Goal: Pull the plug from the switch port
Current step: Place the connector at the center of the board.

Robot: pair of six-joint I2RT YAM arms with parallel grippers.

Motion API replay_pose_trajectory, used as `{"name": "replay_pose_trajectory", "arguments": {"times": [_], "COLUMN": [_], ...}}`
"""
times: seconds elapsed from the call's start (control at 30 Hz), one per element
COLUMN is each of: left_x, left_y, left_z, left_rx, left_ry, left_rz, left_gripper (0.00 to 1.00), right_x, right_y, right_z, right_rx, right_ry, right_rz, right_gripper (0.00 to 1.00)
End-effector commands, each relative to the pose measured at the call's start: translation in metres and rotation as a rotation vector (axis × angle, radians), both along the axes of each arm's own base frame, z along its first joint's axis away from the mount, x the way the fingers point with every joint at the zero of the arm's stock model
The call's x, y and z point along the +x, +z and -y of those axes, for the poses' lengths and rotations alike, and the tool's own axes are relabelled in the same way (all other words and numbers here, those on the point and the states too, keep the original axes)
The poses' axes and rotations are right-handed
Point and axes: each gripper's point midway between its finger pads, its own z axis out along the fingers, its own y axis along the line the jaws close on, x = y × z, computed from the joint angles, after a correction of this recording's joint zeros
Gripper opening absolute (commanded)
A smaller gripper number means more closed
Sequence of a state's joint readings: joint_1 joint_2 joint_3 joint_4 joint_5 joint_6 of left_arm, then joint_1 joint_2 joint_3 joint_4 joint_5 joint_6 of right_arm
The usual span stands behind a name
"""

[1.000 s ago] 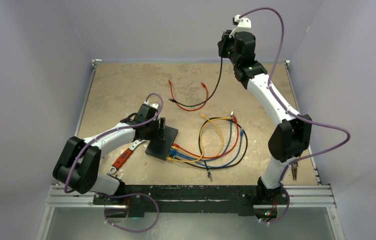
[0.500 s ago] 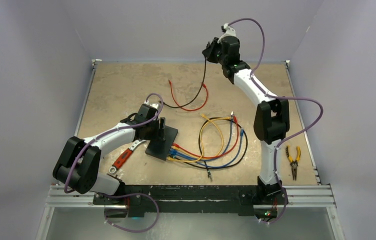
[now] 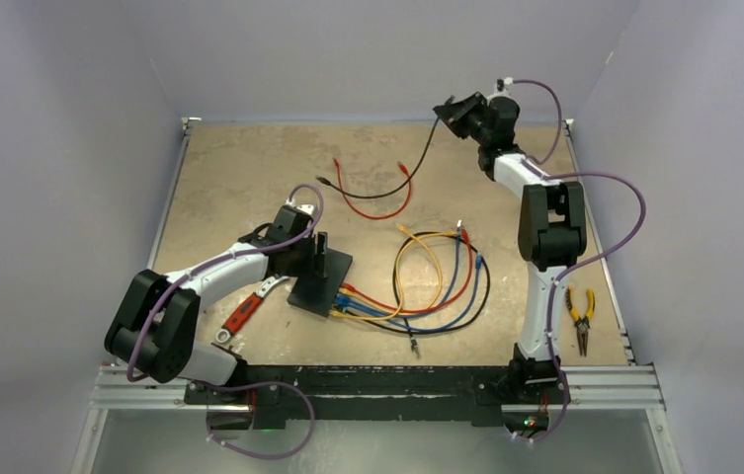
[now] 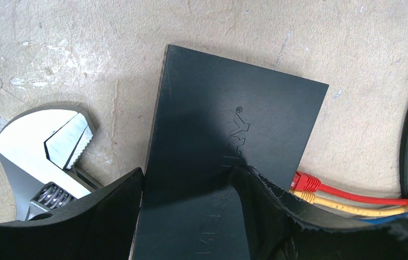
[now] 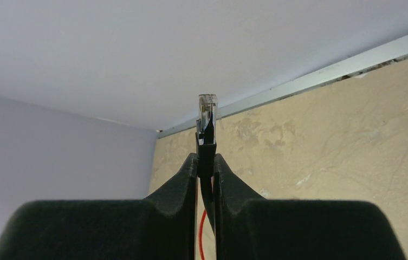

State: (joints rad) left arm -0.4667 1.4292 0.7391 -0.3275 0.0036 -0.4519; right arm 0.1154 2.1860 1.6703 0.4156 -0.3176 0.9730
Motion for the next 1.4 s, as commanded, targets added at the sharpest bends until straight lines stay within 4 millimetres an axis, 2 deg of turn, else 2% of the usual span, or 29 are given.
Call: {"name": "replay_pose_trajectory", "arguments": {"times": [0.0, 0.23, 0.3, 0.43, 0.53, 0.57, 0.67, 0.83, 0.97, 1.17, 1.27, 1.37], "left_x": [-0.019, -0.02, -0.02, -0.02, -0.02, -0.02, -0.021, -0.021, -0.02, -0.02, -0.021, -0.022], "left_y": [-0.015, -0.016, -0.016, -0.015, -0.015, -0.015, -0.015, -0.014, -0.014, -0.012, -0.012, -0.011], "left_z": [-0.004, -0.004, -0.003, -0.003, -0.003, -0.002, -0.002, -0.001, -0.004, -0.003, -0.003, -0.003], "left_rx": [0.048, 0.049, 0.049, 0.048, 0.047, 0.046, 0.045, 0.043, 0.059, 0.044, 0.037, 0.029], "left_ry": [-0.033, -0.036, -0.037, -0.038, -0.038, -0.038, -0.04, -0.042, -0.028, -0.021, -0.021, -0.019], "left_rz": [-0.076, -0.077, -0.077, -0.076, -0.074, -0.073, -0.071, -0.068, -0.058, -0.046, -0.045, -0.038], "left_gripper": [0.63, 0.63, 0.63, 0.63, 0.63, 0.63, 0.63, 0.63, 0.63, 0.63, 0.63, 0.63], "right_x": [-0.002, 0.002, 0.001, 0.0, 0.0, 0.001, 0.008, 0.002, -0.011, -0.045, -0.066, -0.093], "right_y": [0.0, -0.048, -0.055, -0.061, -0.057, -0.05, -0.043, -0.024, -0.003, 0.021, 0.024, 0.013], "right_z": [-0.006, -0.004, -0.004, -0.004, -0.001, 0.002, 0.017, 0.035, 0.037, 0.026, 0.013, -0.01], "right_rx": [0.14, 0.129, 0.121, 0.093, 0.044, 0.018, -0.105, -0.252, -0.347, -0.475, -0.496, -0.491], "right_ry": [0.049, 0.039, 0.042, 0.048, 0.038, 0.028, -0.036, -0.093, -0.083, -0.051, -0.011, 0.078], "right_rz": [0.02, -0.066, -0.076, -0.085, -0.069, -0.049, -0.028, 0.013, 0.064, 0.11, 0.118, 0.111], "right_gripper": [0.0, 0.0, 0.0, 0.07, 0.17, 0.22, 0.35, 0.54, 0.66, 0.81, 0.84, 0.85]}}
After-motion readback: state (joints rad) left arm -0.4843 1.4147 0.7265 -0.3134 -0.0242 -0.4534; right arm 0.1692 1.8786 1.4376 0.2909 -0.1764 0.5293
